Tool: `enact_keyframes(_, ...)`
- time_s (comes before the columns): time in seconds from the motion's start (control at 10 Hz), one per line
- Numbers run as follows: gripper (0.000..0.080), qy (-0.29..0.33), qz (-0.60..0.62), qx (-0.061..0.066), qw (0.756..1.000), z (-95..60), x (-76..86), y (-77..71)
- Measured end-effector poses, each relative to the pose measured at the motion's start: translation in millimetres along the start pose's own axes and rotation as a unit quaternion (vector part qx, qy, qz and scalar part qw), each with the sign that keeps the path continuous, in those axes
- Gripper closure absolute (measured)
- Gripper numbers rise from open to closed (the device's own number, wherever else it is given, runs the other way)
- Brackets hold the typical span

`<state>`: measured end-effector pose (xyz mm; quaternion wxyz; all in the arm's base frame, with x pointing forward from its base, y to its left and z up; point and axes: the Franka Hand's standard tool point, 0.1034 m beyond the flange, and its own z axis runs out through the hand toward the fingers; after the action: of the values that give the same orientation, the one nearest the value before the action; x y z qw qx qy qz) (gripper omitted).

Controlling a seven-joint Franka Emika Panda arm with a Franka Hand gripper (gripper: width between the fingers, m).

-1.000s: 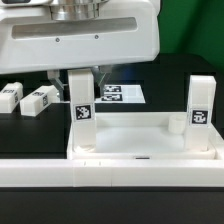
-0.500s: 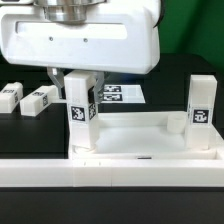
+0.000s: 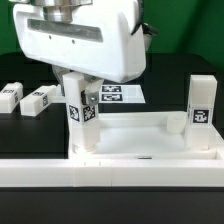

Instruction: Assemble desk

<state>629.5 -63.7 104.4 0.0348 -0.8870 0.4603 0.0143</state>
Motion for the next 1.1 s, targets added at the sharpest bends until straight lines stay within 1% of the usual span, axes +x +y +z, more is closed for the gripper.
enact_keyframes(0.2, 0.0509, -0.003, 0.083, 0.004, 0.997, 0.4, 0.5, 0.2)
enact_keyframes(0.5, 0.0509, -0.004, 0.172, 0.003, 0.985, 0.6, 0.3, 0.1)
enact_keyframes(0.7, 0.0509, -0.004, 0.194, 0.003, 0.981, 0.7, 0.1, 0.0)
enact_keyframes(0.9, 0.0506, -0.004, 0.177, 0.003, 0.984, 0.7, -0.1, -0.1)
enact_keyframes(1.0, 0.0276, -0.004, 0.131, 0.003, 0.991, 0.3, 0.3, 0.5)
enact_keyframes(1.1, 0.0276, -0.004, 0.108, 0.003, 0.994, 0.0, 0.1, 0.0)
